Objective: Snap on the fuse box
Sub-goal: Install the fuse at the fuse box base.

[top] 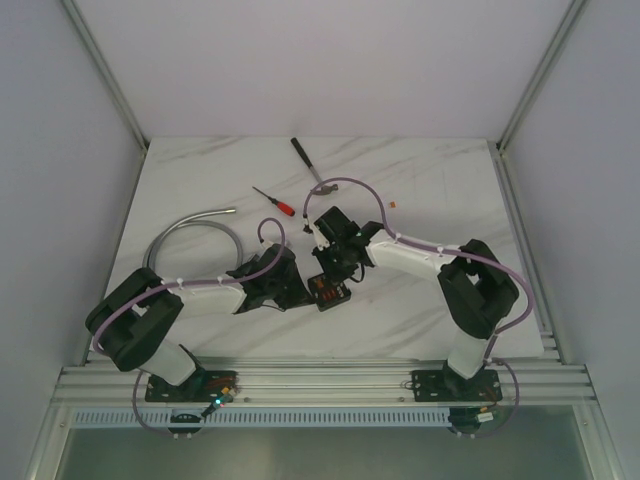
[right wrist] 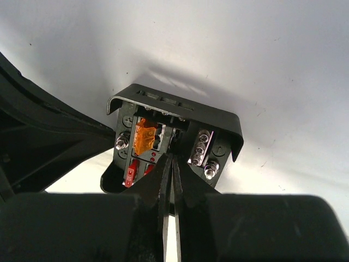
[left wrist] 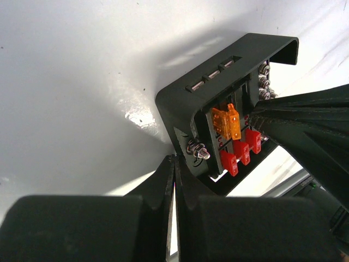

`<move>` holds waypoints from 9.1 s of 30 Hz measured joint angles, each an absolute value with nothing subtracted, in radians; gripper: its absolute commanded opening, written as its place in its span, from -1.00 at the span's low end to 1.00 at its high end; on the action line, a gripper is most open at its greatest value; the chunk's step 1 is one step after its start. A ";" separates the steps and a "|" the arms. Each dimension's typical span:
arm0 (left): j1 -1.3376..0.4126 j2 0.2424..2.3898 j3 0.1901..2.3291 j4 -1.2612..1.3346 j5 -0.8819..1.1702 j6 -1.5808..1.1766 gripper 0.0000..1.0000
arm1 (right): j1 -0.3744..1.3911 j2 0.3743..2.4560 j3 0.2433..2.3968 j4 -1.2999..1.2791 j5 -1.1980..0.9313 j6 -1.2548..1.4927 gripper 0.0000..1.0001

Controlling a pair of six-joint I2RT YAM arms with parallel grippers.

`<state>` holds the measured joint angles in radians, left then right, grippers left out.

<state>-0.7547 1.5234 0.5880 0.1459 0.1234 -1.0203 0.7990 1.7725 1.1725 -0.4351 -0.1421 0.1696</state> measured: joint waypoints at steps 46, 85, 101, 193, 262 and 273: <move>-0.755 1.523 0.588 0.148 0.123 -1.020 -0.83 | 0.815 1.768 1.180 -0.348 -0.170 0.197 -0.33; -0.754 1.510 0.579 0.146 0.112 -1.027 -0.74 | 0.817 1.738 1.180 -0.426 -0.027 0.186 -0.39; -0.712 1.471 0.572 0.142 0.083 -1.032 -0.20 | 0.817 1.725 1.180 -0.427 -0.049 0.195 -0.29; -0.677 1.570 0.629 0.247 0.086 -1.063 0.09 | 0.817 1.741 1.165 -0.395 -0.008 0.235 -0.47; -0.674 1.578 0.631 0.251 0.095 -1.073 0.08 | 0.814 1.750 1.179 -0.441 -0.022 0.265 -0.79; -0.674 1.578 0.631 0.251 0.095 -1.073 0.08 | 0.804 1.749 1.179 -0.447 -0.022 0.265 -0.80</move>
<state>-0.6743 1.5776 0.6312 0.2512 0.0948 -1.0729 0.8040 1.7493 1.1790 -0.4465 -0.0216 0.2649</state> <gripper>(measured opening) 0.541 0.106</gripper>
